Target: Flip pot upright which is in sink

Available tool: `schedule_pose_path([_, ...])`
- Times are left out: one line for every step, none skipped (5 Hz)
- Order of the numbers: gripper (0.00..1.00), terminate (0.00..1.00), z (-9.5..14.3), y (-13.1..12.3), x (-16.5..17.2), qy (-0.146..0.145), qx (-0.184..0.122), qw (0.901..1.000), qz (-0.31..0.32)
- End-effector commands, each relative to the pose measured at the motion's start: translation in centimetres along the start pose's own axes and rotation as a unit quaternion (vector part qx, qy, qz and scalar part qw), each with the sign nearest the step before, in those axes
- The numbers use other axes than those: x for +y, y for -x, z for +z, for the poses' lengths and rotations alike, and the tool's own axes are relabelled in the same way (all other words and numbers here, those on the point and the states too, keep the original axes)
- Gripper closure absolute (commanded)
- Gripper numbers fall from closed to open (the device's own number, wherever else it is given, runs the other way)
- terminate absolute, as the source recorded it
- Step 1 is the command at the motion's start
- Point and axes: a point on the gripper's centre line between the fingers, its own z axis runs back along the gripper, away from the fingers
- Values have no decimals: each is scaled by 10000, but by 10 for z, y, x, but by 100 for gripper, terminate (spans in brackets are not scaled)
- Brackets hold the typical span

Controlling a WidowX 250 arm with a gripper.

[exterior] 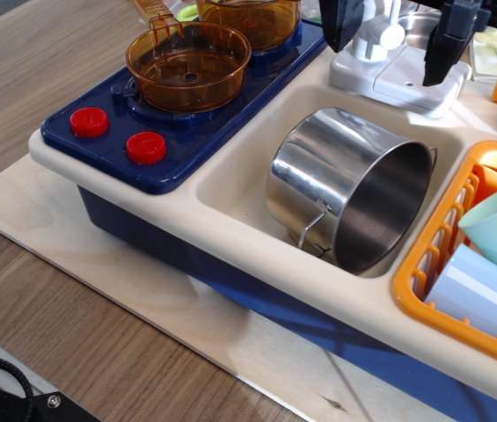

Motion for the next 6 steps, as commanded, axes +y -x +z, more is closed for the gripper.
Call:
schedule_pose_path([0,0,0,0,0,0,0,10000,0])
schedule_pose_path([0,0,-5,-4,-15,-639,-275,9971,-295])
schedule_pose_path([0,0,-11,-3,-24,-1109,-600,9910,-446])
schedule_pose_path([0,0,-16,0,-30,-1458,-818,9845,-526])
schedule_pose_path([0,0,-24,2,-26,-1711,-1024,9772,-729])
schedule_pose_path([0,0,-31,7,-22,-1706,-1148,9761,-708])
